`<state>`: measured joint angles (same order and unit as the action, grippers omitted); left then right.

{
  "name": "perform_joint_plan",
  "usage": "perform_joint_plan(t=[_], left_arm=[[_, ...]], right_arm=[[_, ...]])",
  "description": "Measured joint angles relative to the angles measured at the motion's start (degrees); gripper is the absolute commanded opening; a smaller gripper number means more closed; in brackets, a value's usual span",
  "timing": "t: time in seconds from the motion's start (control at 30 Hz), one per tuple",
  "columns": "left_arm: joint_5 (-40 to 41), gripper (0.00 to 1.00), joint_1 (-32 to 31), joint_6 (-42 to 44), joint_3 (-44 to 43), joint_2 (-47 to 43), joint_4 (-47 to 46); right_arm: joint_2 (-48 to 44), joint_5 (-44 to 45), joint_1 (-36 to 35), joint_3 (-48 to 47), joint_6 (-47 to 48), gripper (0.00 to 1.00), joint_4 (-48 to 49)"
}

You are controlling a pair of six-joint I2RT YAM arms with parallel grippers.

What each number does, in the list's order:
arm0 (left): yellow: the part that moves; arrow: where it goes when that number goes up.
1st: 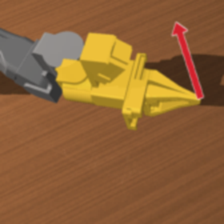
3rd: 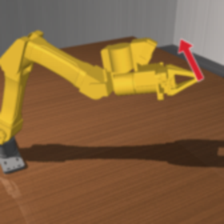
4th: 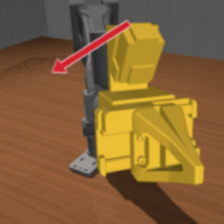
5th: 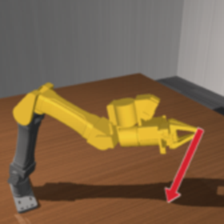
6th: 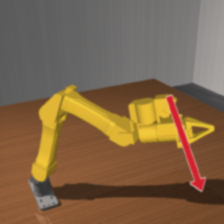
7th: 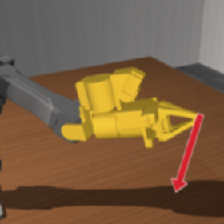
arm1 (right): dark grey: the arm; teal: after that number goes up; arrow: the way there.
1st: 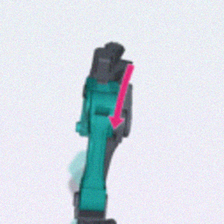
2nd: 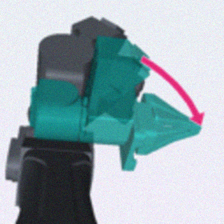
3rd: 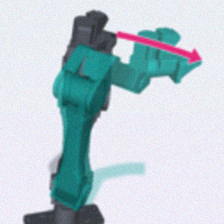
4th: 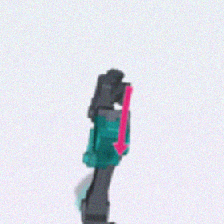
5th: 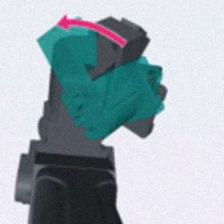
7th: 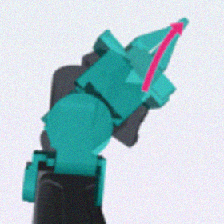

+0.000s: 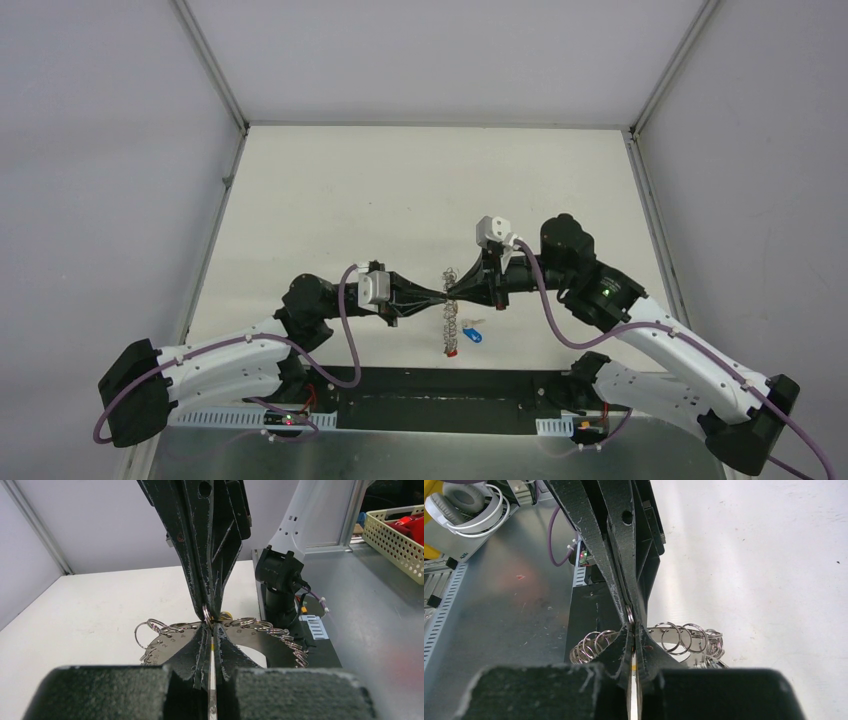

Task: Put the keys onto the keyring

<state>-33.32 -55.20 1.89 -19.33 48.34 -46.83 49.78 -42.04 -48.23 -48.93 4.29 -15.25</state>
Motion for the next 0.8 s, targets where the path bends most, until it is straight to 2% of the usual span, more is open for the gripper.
perform_joint_plan(t=[0.03,0.07,0.2,0.47,0.8], left_arm=[[0.00,0.15,0.00,0.00,0.00,-0.04,0.11],[0.02,0.21,0.00,-0.02,0.00,-0.15,0.35],[0.92,0.33,0.00,0.50,-0.04,-1.81,2.71],[3.28,0.37,0.00,4.79,-6.29,-5.66,18.80],[3.04,0.37,0.00,8.09,-11.63,-0.02,31.10]], right_arm=[[0.00,-0.02,-0.02,0.00,0.11,0.00,-0.02],[0.02,-0.02,-0.02,0.00,0.26,0.00,-0.04],[0.39,-0.22,-0.02,-0.02,1.07,0.00,-2.12],[5.20,0.76,-0.02,-4.83,6.10,0.00,-14.38],[13.31,1.44,-0.02,-13.79,11.85,0.00,-28.48]])
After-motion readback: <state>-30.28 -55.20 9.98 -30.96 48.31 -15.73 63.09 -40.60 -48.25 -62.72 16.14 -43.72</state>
